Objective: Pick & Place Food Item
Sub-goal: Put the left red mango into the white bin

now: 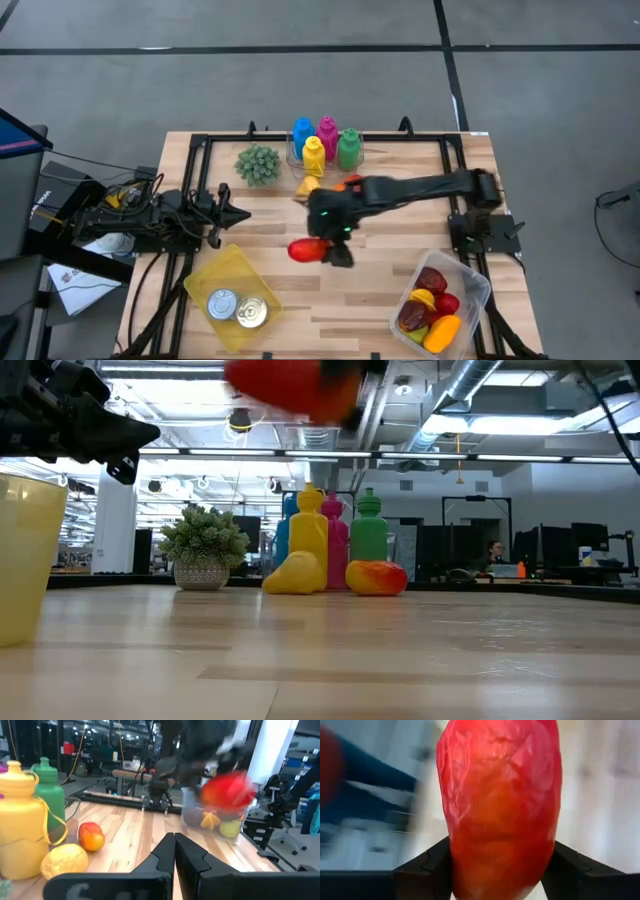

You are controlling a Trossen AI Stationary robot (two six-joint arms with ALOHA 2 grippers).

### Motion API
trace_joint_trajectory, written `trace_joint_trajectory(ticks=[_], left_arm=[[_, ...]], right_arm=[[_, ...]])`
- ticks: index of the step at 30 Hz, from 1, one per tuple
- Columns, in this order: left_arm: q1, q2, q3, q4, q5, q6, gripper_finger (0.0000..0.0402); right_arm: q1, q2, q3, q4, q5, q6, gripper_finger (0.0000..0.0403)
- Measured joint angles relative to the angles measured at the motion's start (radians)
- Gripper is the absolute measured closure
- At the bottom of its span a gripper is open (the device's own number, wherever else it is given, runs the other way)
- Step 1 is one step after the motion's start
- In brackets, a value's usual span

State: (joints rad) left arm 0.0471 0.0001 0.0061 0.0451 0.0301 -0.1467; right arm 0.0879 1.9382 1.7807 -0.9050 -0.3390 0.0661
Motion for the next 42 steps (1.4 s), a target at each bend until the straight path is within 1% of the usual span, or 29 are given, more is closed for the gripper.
trace_joint_trajectory(ticks=[2,3,7,9,12,17,20,22,25,28,31,34,36,38,41,42], left_arm=[[0.0,0.0,0.0,0.0,0.0,0.0,0.0401],[0.0,0.0,0.0,-0.005,0.0,0.0,0.0401],[0.0,0.0,0.0,0.0,0.0,0.0,0.0401],[0.0,0.0,0.0,0.001,0.0,0.0,0.0401],[0.0,0.0,0.0,0.0,0.0,0.0,0.0401],[0.0,0.0,0.0,0.0,0.0,0.0,0.0401],[0.0,0.0,0.0,0.0,0.0,0.0,0.0401],[0.0,0.0,0.0,-0.001,0.0,0.0,0.0401],[0.0,0.0,0.0,0.0,0.0,0.0,0.0401],[0.0,0.0,0.0,-0.001,0.0,0.0,0.0401],[0.0,0.0,0.0,-0.001,0.0,0.0,0.0401],[0.0,0.0,0.0,-0.001,0.0,0.0,0.0401],[0.0,0.0,0.0,0.0,0.0,0.0,0.0401],[0.0,0.0,0.0,-0.002,0.0,0.0,0.0401],[0.0,0.0,0.0,0.0,0.0,0.0,0.0401],[0.0,0.0,0.0,-0.001,0.0,0.0,0.0401]], right_arm=[[0.023,-0.084,0.0,0.012,-0.081,0.061,0.0185],[0.036,-0.123,0.0,0.023,-0.095,0.099,0.0182],[0.112,-0.268,0.0,0.063,-0.088,0.248,0.0179],[0.159,-0.328,0.001,0.065,-0.061,0.313,0.0181],[0.232,-0.393,0.001,0.085,0.021,0.408,0.018],[0.367,-0.454,0.0,0.053,0.164,0.591,0.0177],[0.468,-0.469,0.0,-0.045,0.264,0.726,0.018],[0.542,-0.473,0.0,-0.15,0.343,0.845,0.0179],[0.645,-0.472,-0.008,-0.32,0.434,1.067,0.0174],[0.725,-0.473,-0.037,-0.506,0.476,1.305,0.0173],[0.801,-0.473,-0.058,-0.676,0.481,1.514,0.0173],[0.865,-0.499,-0.13,-0.634,0.475,1.576,0.0172],[0.907,-0.513,-0.179,-0.634,0.468,1.657,0.0172],[0.943,-0.526,-0.234,-0.651,0.433,1.711,0.0171],[0.981,-0.528,-0.314,-0.642,0.359,1.753,0.0171],[0.99,-0.534,-0.339,-0.629,0.35,1.765,0.0171]])
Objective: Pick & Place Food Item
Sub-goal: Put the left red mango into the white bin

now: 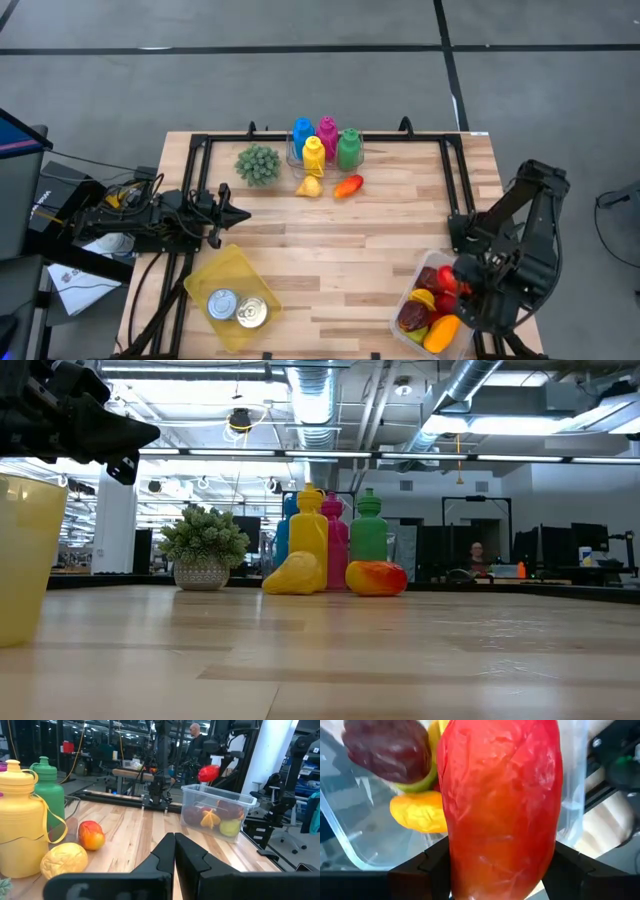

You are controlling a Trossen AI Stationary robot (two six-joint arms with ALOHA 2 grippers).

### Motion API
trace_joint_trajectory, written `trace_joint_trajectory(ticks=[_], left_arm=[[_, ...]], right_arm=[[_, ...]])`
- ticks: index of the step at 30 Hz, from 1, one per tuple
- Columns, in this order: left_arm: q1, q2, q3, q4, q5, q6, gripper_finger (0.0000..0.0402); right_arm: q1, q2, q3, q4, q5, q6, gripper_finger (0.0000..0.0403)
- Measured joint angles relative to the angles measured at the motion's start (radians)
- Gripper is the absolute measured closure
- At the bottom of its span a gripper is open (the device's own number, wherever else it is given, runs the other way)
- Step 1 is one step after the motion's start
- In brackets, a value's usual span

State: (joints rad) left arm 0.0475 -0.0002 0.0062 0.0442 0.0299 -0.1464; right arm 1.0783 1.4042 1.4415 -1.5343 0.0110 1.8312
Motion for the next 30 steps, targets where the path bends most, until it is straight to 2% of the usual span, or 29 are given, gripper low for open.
trace_joint_trajectory(ticks=[8,14,25,30], left_arm=[[0.0,0.0,0.0,0.0,0.0,0.0,0.0401],[0.0,0.0,0.0,0.0,0.0,0.0,0.0401],[0.0,0.0,0.0,0.0,0.0,0.0,0.0401],[0.0,0.0,0.0,0.0,0.0,0.0,0.0401]], right_arm=[[-0.01,-0.04,-0.193,0.166,0.004,0.004,0.0171],[-0.022,-0.04,-0.302,0.357,-0.007,-0.032,0.0171],[-0.022,-0.025,-0.362,0.419,-0.011,-0.032,0.017],[-0.025,-0.025,-0.382,0.435,-0.01,-0.035,0.0156]])
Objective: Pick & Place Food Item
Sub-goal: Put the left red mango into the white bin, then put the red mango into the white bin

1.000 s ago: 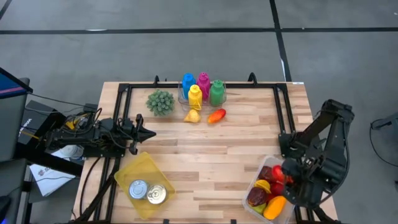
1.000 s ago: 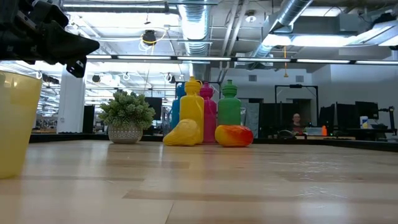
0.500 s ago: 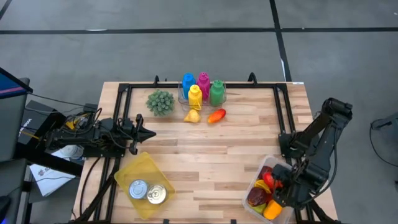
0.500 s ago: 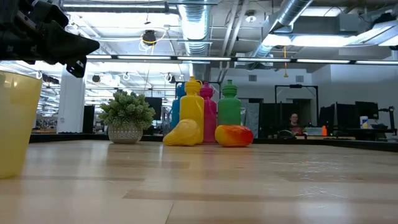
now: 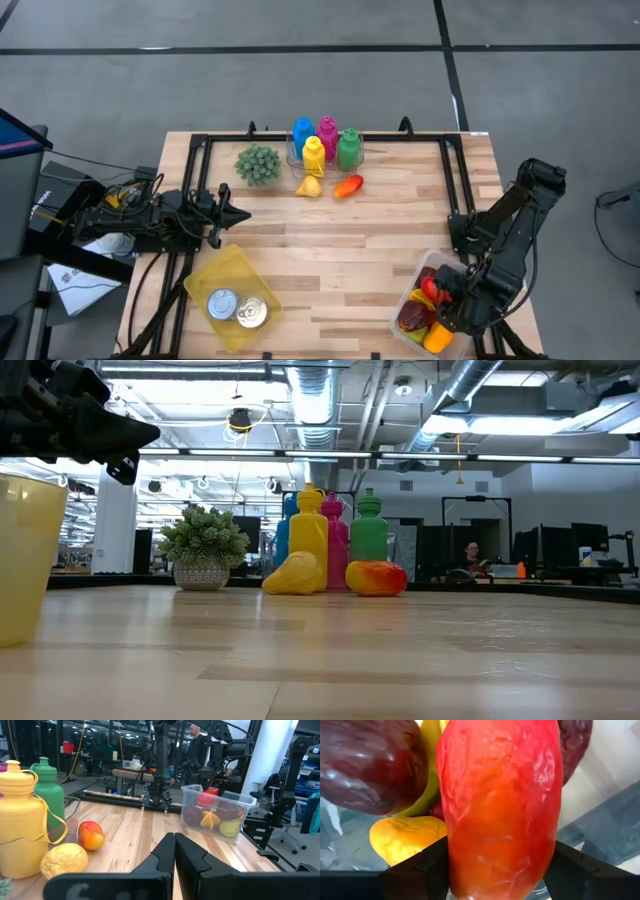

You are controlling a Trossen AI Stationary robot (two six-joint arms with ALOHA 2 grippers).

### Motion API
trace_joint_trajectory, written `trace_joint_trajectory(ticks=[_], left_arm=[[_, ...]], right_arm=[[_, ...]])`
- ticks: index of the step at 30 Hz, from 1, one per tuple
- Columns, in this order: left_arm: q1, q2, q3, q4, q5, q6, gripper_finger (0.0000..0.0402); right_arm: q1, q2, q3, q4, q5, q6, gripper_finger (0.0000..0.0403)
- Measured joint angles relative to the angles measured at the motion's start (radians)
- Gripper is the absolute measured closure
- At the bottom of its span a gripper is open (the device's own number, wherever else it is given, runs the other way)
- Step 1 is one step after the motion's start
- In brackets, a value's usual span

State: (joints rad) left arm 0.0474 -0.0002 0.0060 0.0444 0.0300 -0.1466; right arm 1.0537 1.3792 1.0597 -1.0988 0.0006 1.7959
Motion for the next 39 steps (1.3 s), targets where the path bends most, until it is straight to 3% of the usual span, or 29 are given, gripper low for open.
trace_joint_trajectory(ticks=[16,28,36,39], left_arm=[[0.0,0.0,0.0,0.0,0.0,0.0,0.0401],[0.0,0.0,0.0,0.0,0.0,0.0,0.0401],[0.0,0.0,0.0,0.0,0.0,0.0,0.0401],[0.0,0.0,0.0,0.0,0.0,0.0,0.0401]], right_arm=[[-0.069,0.0,0.0,0.031,-0.008,-0.156,0.0143],[-0.076,0.0,0.007,0.037,-0.028,-0.16,0.0063],[-0.176,-0.058,0.185,-0.097,-0.025,-0.263,0.0054],[-0.265,-0.084,0.279,-0.16,0.048,-0.362,0.0054]])
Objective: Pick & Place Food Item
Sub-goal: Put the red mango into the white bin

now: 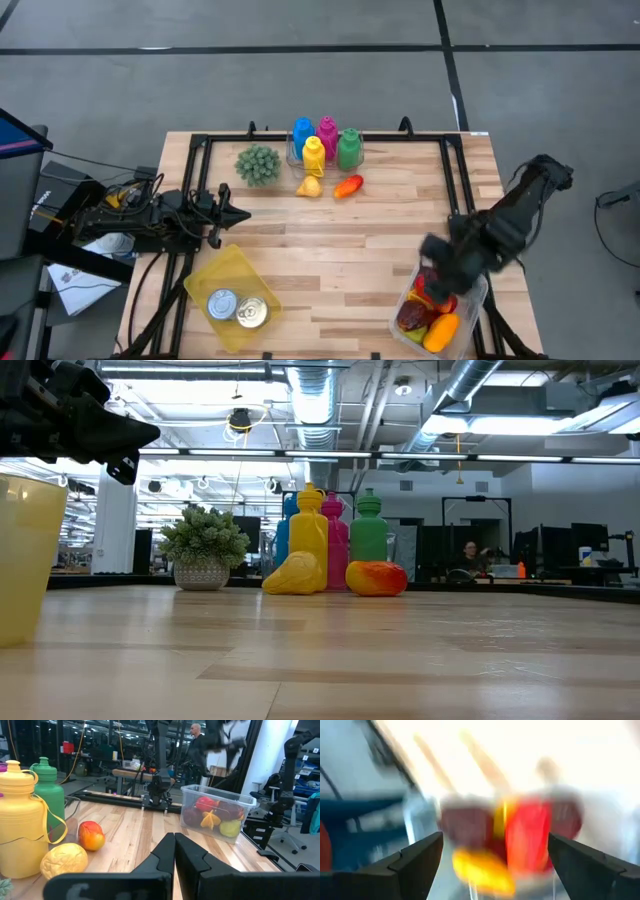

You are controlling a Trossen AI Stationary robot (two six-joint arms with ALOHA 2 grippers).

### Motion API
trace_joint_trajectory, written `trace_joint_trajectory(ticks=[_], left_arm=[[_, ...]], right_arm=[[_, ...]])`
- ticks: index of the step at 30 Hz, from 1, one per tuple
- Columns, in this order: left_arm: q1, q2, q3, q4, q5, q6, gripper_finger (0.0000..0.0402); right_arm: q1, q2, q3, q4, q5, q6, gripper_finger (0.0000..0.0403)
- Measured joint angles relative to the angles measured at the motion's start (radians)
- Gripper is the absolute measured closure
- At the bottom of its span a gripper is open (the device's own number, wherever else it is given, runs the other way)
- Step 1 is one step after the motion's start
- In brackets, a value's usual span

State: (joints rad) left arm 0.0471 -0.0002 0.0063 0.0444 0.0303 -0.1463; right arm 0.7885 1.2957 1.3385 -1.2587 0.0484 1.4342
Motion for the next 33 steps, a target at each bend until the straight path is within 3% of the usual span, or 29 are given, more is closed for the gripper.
trace_joint_trajectory(ticks=[6,12,17,24,33], left_arm=[[0.0,0.0,0.0,0.0,0.0,0.0,0.0401],[0.0,0.0,0.0,0.0,0.0,0.0,0.0401],[0.0,0.0,0.0,0.0,0.0,0.0,0.0401],[0.0,0.0,0.0,0.0,0.0,0.0,0.0401],[0.0,0.0,0.0,0.0,0.0,0.0,0.0401]], right_arm=[[-0.301,-0.004,0.103,-0.036,0.229,-0.064,0.0053],[-0.641,0.114,0.097,-0.019,0.249,-0.092,0.0054],[-0.838,0.277,0.097,0.141,0.233,-0.21,0.0054],[-0.973,0.471,0.097,0.359,0.143,-0.256,0.0055],[-1.041,0.598,0.097,0.443,0.18,-0.137,0.0055]])
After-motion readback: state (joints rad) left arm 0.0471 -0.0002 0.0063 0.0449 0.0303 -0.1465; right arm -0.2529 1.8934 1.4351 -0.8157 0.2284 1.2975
